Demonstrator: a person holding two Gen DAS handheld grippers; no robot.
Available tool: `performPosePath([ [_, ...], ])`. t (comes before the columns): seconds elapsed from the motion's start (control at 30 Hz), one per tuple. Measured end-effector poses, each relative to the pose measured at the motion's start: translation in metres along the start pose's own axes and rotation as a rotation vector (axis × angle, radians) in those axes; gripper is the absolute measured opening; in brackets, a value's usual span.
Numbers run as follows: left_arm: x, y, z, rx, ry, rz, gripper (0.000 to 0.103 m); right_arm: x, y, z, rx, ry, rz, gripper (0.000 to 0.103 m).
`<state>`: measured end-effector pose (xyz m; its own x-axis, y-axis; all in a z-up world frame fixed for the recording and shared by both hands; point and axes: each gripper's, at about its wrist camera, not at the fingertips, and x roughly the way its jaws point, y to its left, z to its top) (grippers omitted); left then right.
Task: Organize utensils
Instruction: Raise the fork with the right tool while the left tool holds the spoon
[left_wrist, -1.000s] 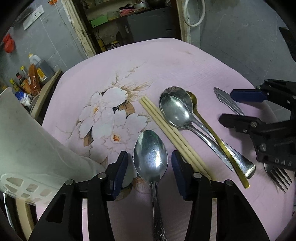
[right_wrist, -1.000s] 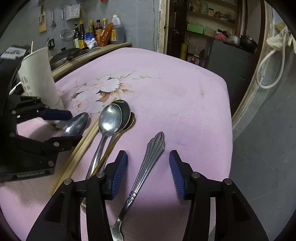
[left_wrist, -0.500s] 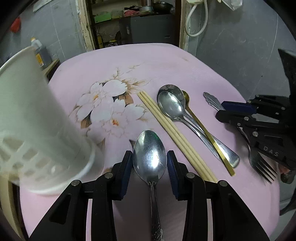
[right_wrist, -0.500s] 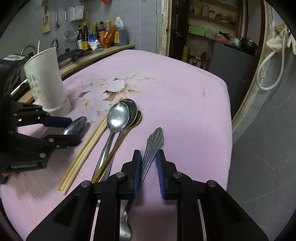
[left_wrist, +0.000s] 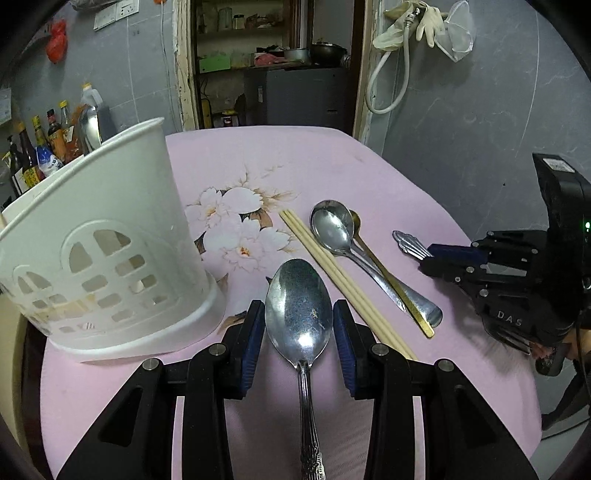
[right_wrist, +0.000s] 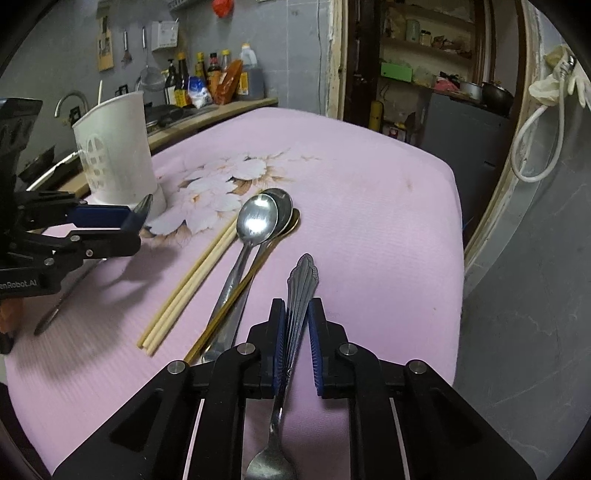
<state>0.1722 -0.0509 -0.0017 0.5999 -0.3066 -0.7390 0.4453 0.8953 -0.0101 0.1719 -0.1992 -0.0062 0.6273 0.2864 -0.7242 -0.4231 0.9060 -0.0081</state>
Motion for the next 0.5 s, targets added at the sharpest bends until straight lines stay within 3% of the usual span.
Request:
performPosePath([
  [0.07, 0.002, 0.003, -0.001, -0.005, 0.014, 0.002, 0.032, 0.0, 0.003, 0.002, -0.023, 0.033, -0.011, 0.017],
  [0.1, 0.002, 0.003, -0.003, -0.01, 0.018, -0.001, 0.032, 0.0, 0.006, 0.002, -0.047, 0.05, -0.026, 0.026],
  [0.2, 0.003, 0.007, -0.003, -0.031, 0.029, -0.016, 0.032, 0.0, 0.015, -0.004, -0.126, 0.092, -0.079, 0.029],
  [0.3, 0.005, 0.009, -0.004, -0.047, 0.039, -0.026, 0.032, 0.005, 0.014, -0.004, -0.124, 0.119, -0.083, 0.027],
  [0.5, -0.005, 0.008, -0.005, -0.048, -0.001, -0.031, 0.032, 0.009, 0.017, 0.002, -0.17, 0.159, -0.121, 0.012],
])
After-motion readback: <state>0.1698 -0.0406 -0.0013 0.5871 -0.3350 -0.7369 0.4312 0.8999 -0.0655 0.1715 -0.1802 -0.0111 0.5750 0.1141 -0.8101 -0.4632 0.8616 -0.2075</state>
